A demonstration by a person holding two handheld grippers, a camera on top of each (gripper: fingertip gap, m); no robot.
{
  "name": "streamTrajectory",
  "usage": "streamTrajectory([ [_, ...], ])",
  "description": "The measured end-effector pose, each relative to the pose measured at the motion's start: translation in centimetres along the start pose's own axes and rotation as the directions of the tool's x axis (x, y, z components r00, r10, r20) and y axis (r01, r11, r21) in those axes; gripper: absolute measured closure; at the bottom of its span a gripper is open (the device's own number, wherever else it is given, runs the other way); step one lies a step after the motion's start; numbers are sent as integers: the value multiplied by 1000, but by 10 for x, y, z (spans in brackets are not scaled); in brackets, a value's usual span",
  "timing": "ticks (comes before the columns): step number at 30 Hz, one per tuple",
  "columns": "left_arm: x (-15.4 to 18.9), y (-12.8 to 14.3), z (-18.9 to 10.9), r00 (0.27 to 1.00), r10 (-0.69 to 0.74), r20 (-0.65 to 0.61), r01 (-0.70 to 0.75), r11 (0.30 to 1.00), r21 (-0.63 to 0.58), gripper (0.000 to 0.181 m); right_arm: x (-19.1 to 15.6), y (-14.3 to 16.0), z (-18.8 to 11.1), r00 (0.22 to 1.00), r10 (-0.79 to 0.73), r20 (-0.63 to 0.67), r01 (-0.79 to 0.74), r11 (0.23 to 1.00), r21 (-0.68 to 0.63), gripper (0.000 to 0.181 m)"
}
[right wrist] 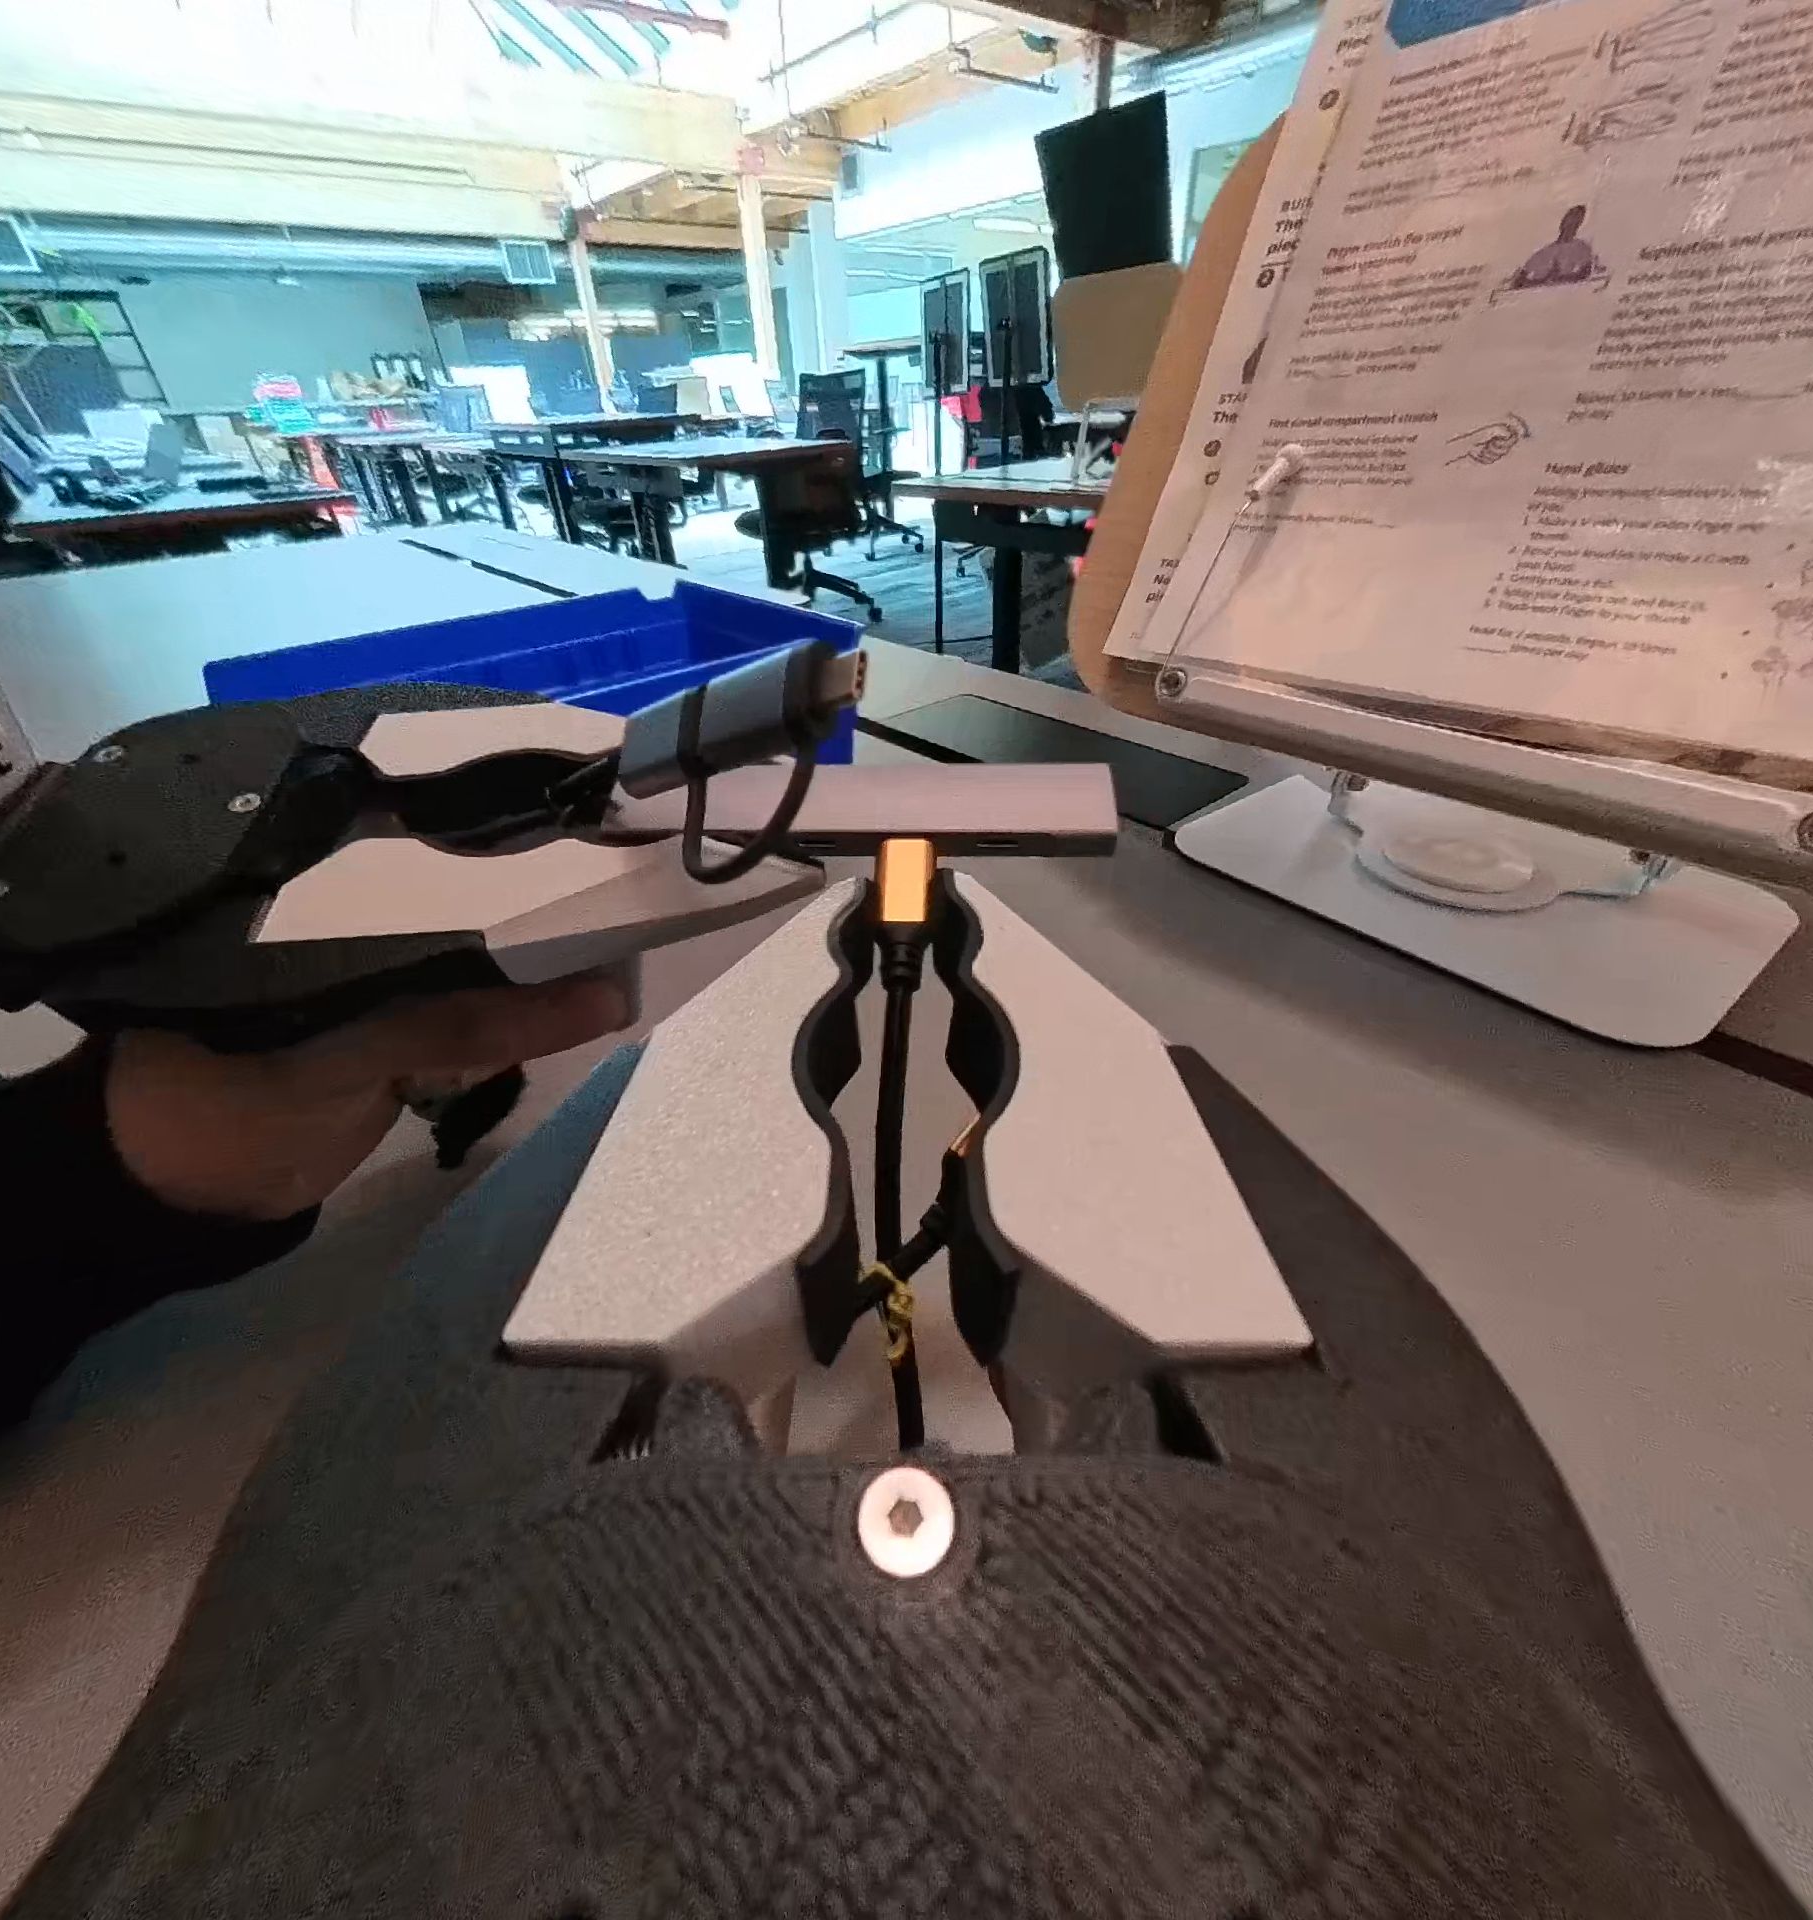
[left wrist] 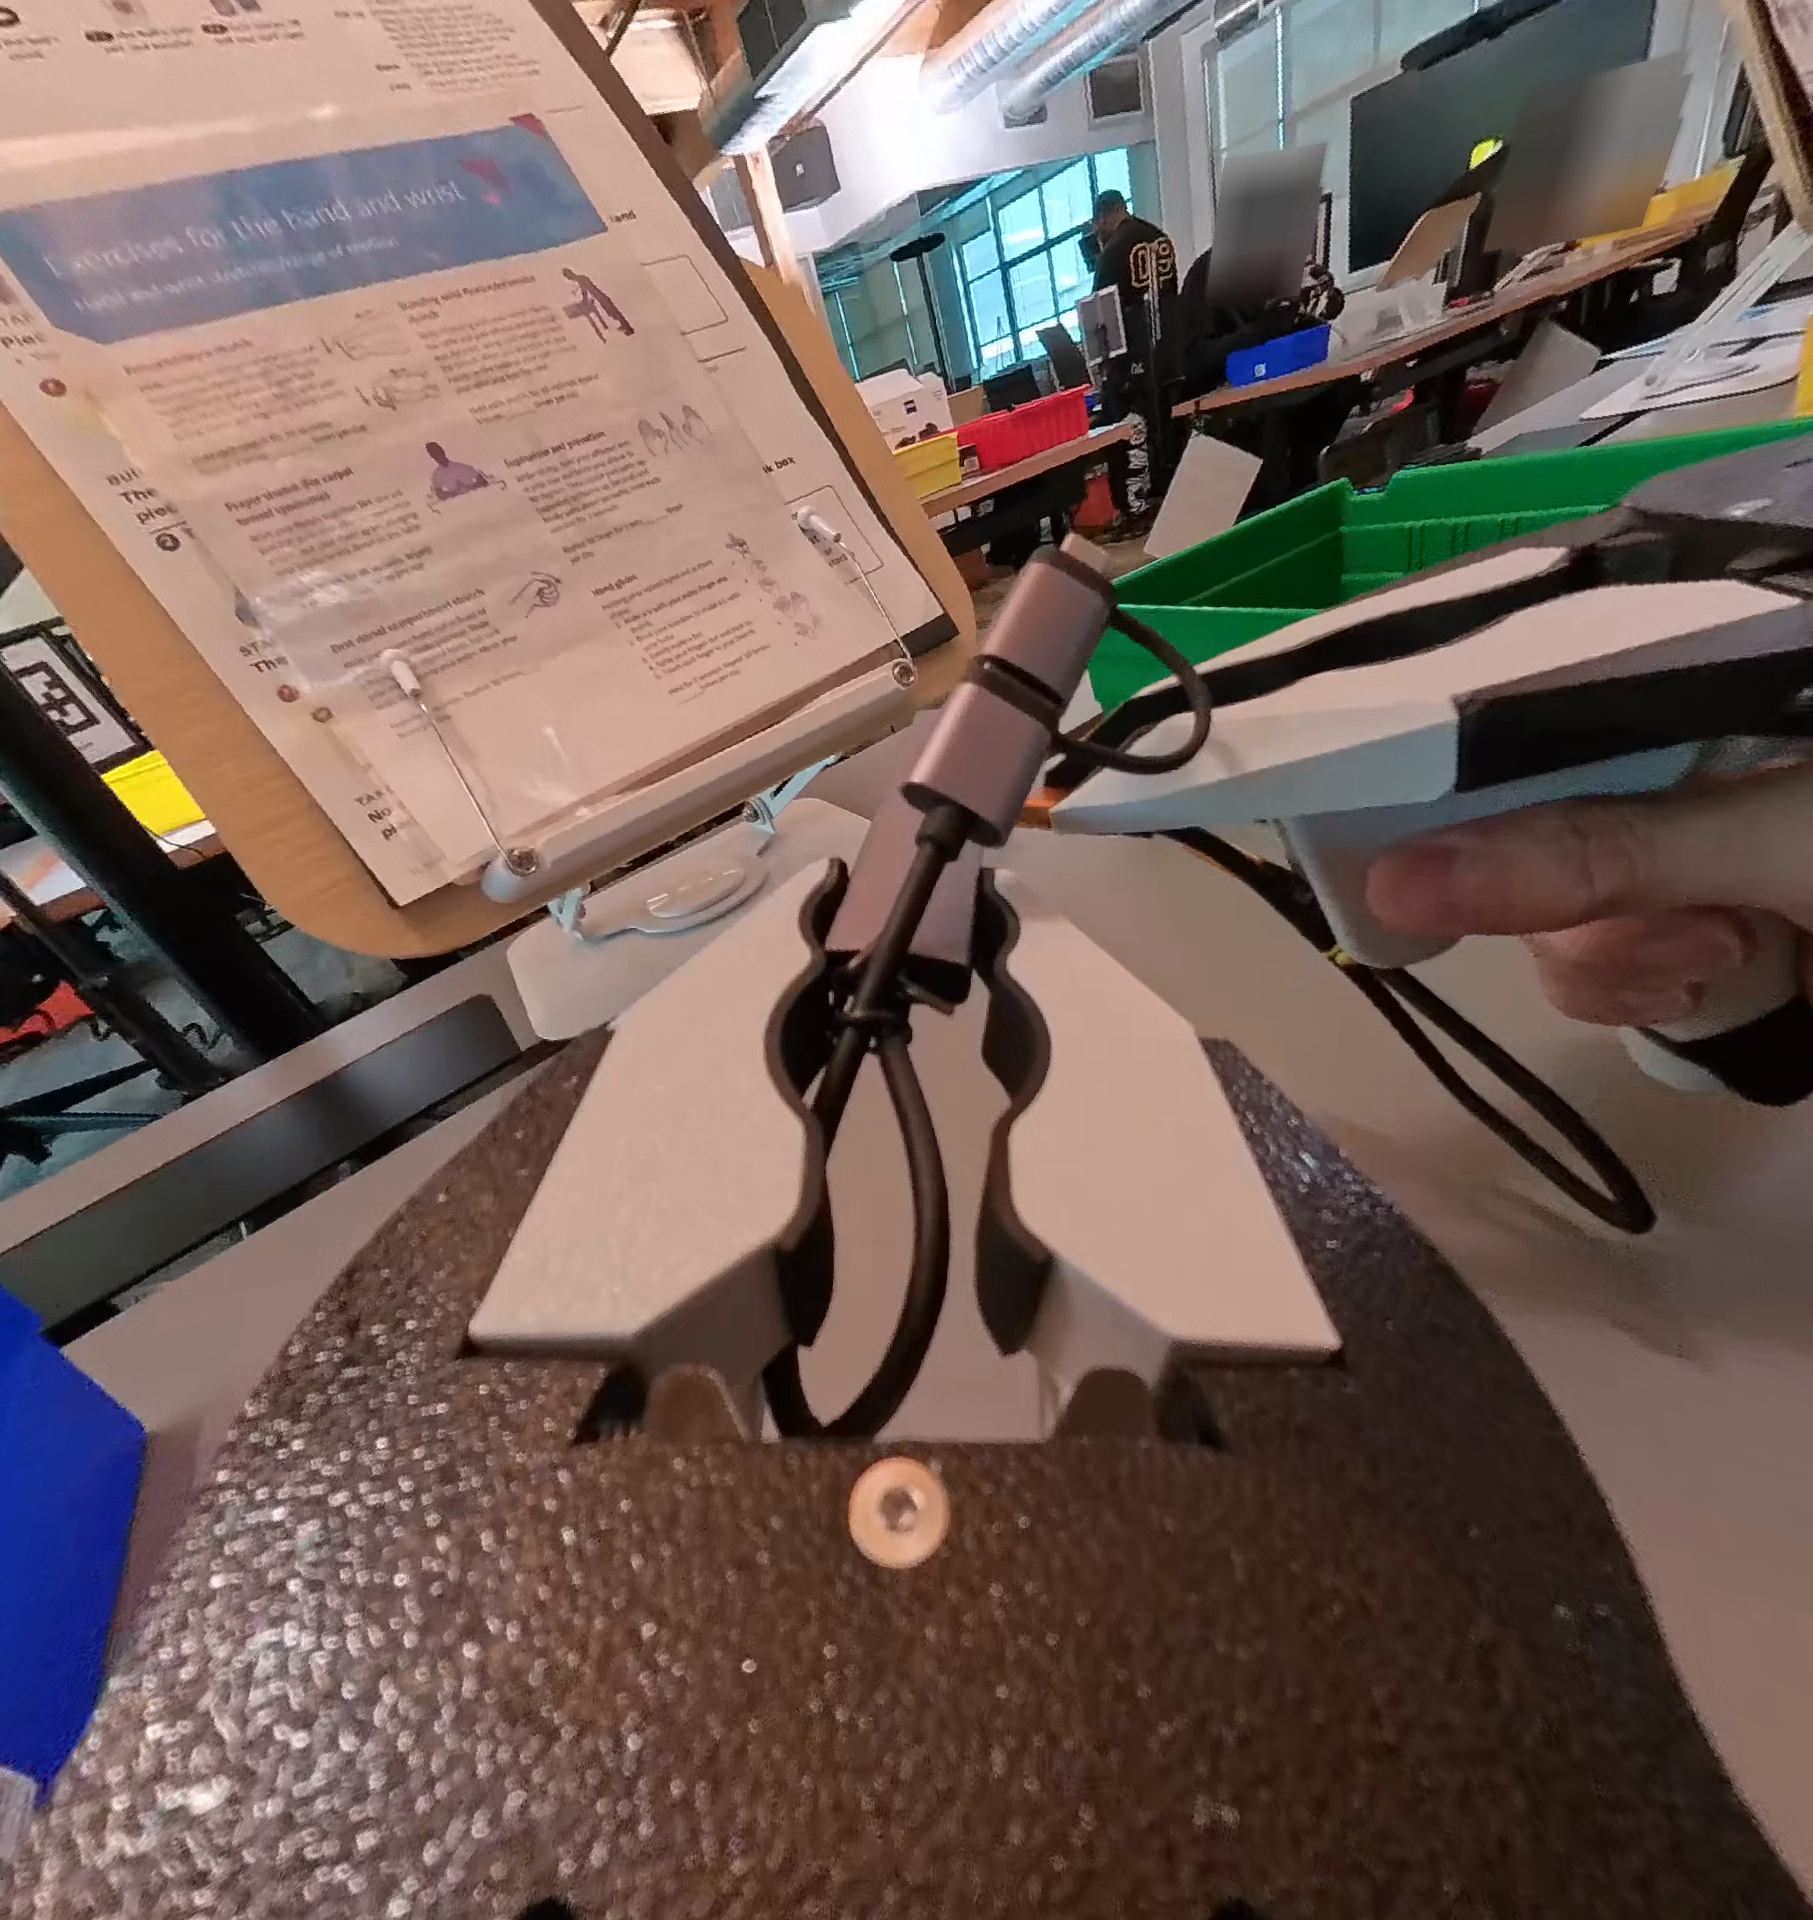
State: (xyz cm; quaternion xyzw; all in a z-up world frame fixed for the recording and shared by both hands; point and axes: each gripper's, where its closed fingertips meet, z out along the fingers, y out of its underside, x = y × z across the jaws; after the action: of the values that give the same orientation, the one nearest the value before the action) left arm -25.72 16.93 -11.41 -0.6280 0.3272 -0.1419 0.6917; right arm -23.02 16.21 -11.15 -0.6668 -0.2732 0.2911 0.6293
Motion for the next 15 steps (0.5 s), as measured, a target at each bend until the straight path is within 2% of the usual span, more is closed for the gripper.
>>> streamTrajectory([
  [2,-1,-2,-1,1000,24,14,-24,1000,9,158,0,1,0,999,-31,-29,30,999,-19,171],
  [5,0,-7,-2,999,41,12,-41,999,34,159,0,-3,1,999,51,13,-51,998,26,171],
  [10,5,-12,-3,996,-81,-36,84,992,93,159,-3,-3,-1,997,71,-6,-70,992,108,171],
  [12,9,-16,-4,989,-128,-70,136,984,118,159,-3,0,2,999,38,-36,-35,995,98,172],
  [13,9,-17,-5,990,-128,-67,135,984,118,159,-3,7,5,998,24,-57,-20,997,69,173],
  [15,8,-18,-6,989,-130,-73,138,982,128,159,-7,4,5,998,34,-53,-28,993,115,173],
])
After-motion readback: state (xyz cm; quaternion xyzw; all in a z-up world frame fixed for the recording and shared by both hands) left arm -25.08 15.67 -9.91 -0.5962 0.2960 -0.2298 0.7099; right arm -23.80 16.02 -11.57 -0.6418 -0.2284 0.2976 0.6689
